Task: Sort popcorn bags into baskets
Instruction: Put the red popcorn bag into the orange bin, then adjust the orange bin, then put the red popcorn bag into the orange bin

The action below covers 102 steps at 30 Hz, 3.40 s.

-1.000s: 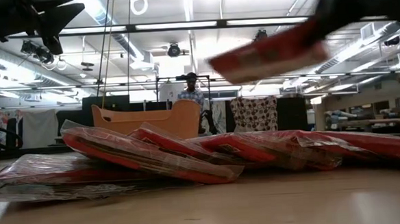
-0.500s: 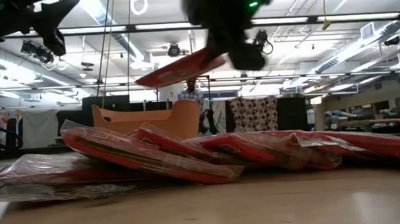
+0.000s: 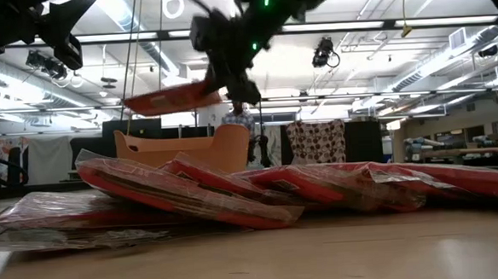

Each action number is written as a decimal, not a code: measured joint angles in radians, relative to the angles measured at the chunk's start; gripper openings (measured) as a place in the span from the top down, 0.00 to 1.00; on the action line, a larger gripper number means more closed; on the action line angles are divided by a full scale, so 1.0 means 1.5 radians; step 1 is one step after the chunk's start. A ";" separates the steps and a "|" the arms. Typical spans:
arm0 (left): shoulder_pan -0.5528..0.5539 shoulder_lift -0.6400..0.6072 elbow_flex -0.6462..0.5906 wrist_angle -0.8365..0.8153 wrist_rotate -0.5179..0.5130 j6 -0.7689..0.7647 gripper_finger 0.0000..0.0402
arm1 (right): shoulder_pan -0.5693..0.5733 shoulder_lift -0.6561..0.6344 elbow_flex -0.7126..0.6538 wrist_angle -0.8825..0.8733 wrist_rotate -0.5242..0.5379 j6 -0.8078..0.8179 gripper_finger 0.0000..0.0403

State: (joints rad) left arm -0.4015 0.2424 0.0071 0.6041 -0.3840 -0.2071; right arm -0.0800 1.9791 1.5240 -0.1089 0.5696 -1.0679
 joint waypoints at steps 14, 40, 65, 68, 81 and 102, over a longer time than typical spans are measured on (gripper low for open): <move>0.000 0.000 0.000 -0.002 -0.060 0.013 0.71 | -0.137 0.009 -0.011 0.065 -0.221 0.142 0.87; 0.000 0.000 0.000 -0.003 -0.091 0.059 0.71 | -0.048 0.008 -0.011 -0.017 -0.200 0.243 0.62; 0.000 0.000 0.000 -0.005 -0.090 0.041 0.71 | -0.075 0.008 -0.049 -0.071 0.021 0.274 0.62; 0.000 0.000 0.000 -0.009 -0.090 0.041 0.71 | -0.042 0.007 -0.027 -0.096 0.067 0.274 0.62; 0.000 0.000 0.000 -0.011 -0.090 0.041 0.71 | 0.165 0.005 -0.017 -0.183 -0.064 0.508 0.62; 0.000 0.000 0.000 -0.011 -0.090 0.005 0.71 | 0.455 0.010 -0.017 -0.585 -0.135 1.158 0.58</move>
State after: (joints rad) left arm -0.4014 0.2420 0.0071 0.5880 -0.5194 -0.1993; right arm 0.6031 1.9941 1.4986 -0.9862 0.3671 0.6688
